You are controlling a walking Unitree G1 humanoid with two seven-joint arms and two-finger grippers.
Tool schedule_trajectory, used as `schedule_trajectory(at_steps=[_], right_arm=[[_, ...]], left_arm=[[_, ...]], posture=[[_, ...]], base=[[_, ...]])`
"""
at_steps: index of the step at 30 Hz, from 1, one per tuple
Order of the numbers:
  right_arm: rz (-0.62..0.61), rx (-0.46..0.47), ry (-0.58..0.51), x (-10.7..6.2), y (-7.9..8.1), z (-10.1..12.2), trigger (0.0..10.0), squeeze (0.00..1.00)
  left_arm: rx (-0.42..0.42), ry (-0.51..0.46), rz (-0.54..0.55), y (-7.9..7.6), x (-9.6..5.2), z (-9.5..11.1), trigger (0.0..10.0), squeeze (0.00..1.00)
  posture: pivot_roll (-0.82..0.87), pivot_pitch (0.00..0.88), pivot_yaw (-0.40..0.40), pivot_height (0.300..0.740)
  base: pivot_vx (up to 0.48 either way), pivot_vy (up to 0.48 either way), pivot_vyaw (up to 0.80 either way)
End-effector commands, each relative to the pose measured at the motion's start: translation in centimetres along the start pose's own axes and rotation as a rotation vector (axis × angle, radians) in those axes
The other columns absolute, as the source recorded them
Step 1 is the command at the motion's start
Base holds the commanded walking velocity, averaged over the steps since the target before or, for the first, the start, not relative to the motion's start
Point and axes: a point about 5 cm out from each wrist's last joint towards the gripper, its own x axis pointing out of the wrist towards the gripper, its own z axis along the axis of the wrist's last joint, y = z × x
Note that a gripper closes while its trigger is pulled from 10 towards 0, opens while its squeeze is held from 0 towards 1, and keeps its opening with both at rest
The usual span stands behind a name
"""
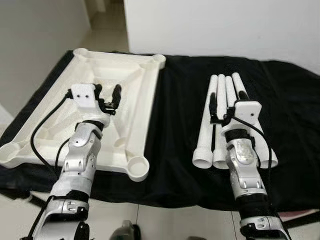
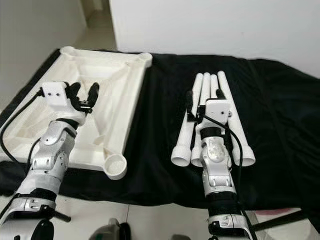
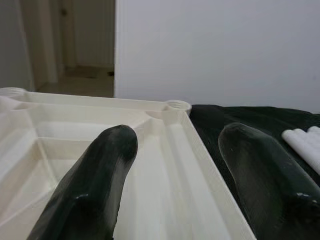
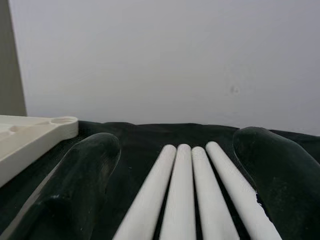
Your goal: Building children table
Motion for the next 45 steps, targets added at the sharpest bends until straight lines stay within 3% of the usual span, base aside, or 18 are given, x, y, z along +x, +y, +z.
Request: schedule_trajectory(at_steps=[1,17,23,35,45], right_arm=[[-0.003,0.008,0.014,0.02,-0.02,-0.18,10.0,0.00],[-0.011,0.010,0.010,-0.04,0.05,-0.15,10.0,0.00],[-0.013,0.001,0.002,-0.08,0.04,-0.06,10.0,0.00],[-0.023,0.007,0.002,-0.04,-0.10,-0.04,10.0,0.00],[-0.028,0.004,-0.001,-0.04,-0.16,-0.05,10.0,0.00]], left_arm=[[0.011,0.004,-0.009,-0.02,0.05,0.01,10.0,0.00],[-0.011,0.011,-0.005,0.02,0.06,-0.06,10.0,0.00],[-0.012,0.000,-0.002,0.09,0.12,0.06,10.0,0.00],[0.003,-0.012,-0.009,-0.15,0.23,0.24,10.0,0.00],[0.007,-0.011,-0.014,-0.24,0.27,0.20,10.0,0.00]], posture=[[0.00,0.000,0.019,0.740],[0.00,0.000,0.017,0.740],[0.00,0.000,0.018,0.740],[0.00,0.000,0.018,0.740],[0.00,0.000,0.017,0.740]], base=[[0.000,0.000,-0.76],[0.000,0.028,-0.74],[0.000,0.408,0.00],[0.000,0.000,0.00],[0.000,0.000,-0.76]])
